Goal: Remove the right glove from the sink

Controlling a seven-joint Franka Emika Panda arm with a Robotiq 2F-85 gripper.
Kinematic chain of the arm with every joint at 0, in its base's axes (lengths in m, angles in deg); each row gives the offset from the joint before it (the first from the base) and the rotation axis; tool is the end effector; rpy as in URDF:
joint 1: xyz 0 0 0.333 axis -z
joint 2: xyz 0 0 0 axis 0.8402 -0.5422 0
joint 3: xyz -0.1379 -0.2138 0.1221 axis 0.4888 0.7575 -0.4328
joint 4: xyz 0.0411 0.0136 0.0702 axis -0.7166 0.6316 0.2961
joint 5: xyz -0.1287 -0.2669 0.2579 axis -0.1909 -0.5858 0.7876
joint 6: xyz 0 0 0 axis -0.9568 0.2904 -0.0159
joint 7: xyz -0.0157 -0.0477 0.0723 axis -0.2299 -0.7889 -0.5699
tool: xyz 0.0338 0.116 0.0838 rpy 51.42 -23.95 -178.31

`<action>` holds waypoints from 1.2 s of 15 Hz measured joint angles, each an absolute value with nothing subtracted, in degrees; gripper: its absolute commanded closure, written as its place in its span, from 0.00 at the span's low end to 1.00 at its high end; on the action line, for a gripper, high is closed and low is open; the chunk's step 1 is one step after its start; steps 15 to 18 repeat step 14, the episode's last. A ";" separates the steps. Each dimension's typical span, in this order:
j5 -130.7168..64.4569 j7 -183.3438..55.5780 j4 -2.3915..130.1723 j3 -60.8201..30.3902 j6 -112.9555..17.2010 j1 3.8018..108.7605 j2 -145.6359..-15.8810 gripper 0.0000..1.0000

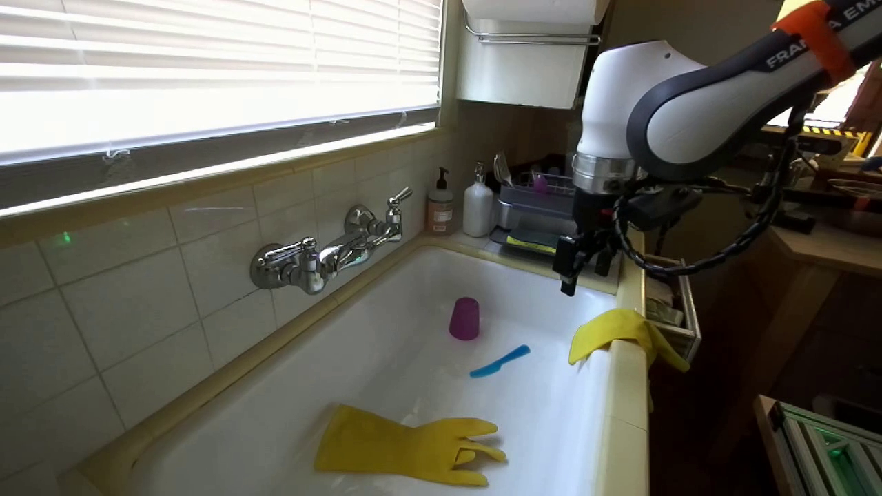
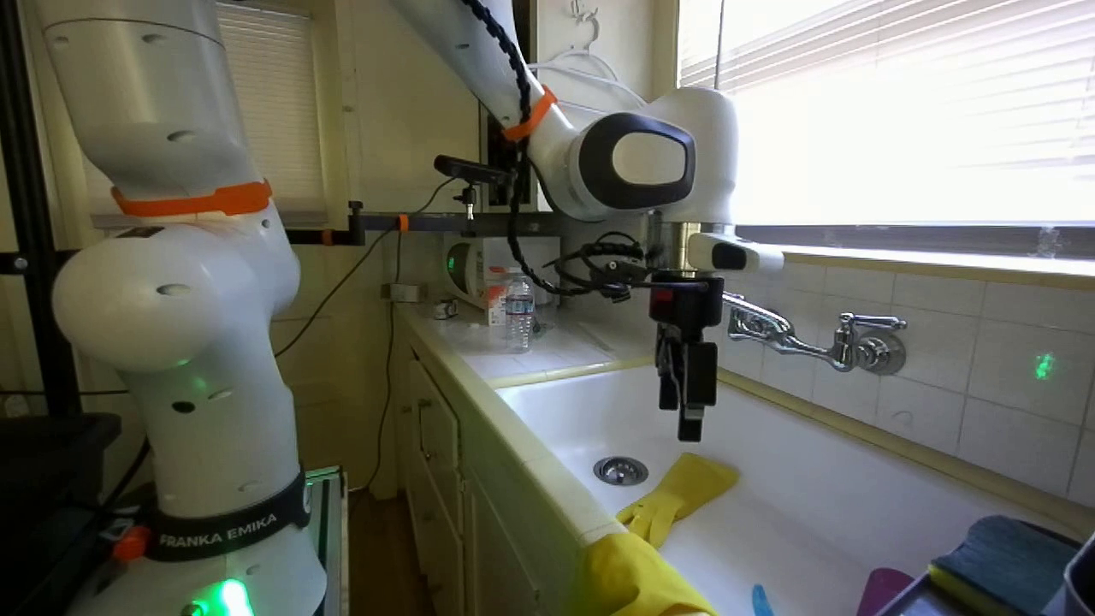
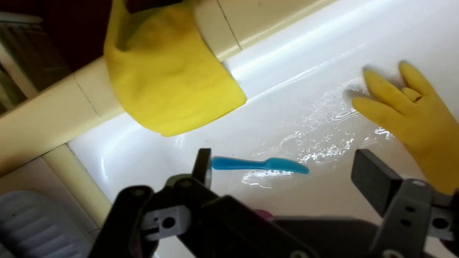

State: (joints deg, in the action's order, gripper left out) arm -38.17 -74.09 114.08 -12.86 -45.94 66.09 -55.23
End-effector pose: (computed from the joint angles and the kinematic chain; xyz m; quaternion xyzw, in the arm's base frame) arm 0.4404 -0.1253 0.2713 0.9763 -0.2120 -0.0080 0.0420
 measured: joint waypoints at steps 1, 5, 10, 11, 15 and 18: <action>-38.47 -71.68 114.11 -12.54 -45.66 66.23 -54.49 0.00; -38.47 -62.53 114.26 -11.32 -45.64 66.37 -52.72 0.00; -38.47 -57.88 114.56 -10.92 -45.64 66.37 -51.73 0.00; -38.47 -57.78 114.60 -10.92 -45.64 66.37 -51.71 0.00; -38.47 -57.71 114.64 -10.92 -45.64 66.37 -51.71 0.00; -38.47 -57.71 114.64 -10.92 -45.64 66.37 -51.71 0.00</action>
